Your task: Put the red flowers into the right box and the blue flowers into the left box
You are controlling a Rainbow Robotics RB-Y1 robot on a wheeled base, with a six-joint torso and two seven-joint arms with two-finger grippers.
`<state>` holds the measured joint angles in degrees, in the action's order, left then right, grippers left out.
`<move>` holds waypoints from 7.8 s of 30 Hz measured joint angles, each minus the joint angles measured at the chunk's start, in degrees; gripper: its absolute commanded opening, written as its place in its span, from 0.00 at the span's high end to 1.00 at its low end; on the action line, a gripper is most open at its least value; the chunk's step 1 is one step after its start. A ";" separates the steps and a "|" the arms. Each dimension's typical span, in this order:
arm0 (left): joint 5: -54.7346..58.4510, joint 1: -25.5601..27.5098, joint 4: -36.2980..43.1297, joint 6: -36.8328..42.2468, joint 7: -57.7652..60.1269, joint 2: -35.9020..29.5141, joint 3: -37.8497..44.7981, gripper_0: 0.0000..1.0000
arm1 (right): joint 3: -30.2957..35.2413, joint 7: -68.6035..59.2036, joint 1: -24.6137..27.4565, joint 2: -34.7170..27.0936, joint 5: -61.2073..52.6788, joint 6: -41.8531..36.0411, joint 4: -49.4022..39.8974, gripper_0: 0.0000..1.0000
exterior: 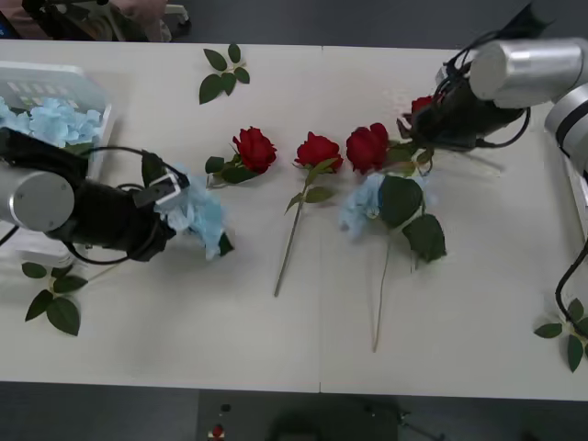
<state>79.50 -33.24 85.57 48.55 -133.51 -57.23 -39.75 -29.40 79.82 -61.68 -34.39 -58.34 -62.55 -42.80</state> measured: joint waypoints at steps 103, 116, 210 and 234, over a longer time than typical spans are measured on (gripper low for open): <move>16.51 -29.09 -44.79 -15.41 -10.88 25.51 -23.12 1.00 | -6.29 4.63 4.59 -3.22 -6.41 14.53 18.34 1.00; 58.12 -28.97 -24.24 -18.49 -10.88 10.97 -16.49 1.00 | 5.04 10.13 -5.34 -11.14 -5.07 -8.61 15.75 1.00; 55.84 -22.09 -1.71 -46.26 -14.04 25.70 -4.43 1.00 | 25.65 39.34 45.10 13.66 -26.03 19.60 -54.70 0.25; 55.84 -22.09 -1.71 -46.27 -14.04 25.70 -4.43 0.00 | 21.05 39.34 40.67 18.06 -23.78 22.00 -49.54 1.00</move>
<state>135.34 -55.33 83.86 2.29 -147.55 -31.53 -44.18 -8.35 119.16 -21.01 -16.33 -82.12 -40.55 -92.33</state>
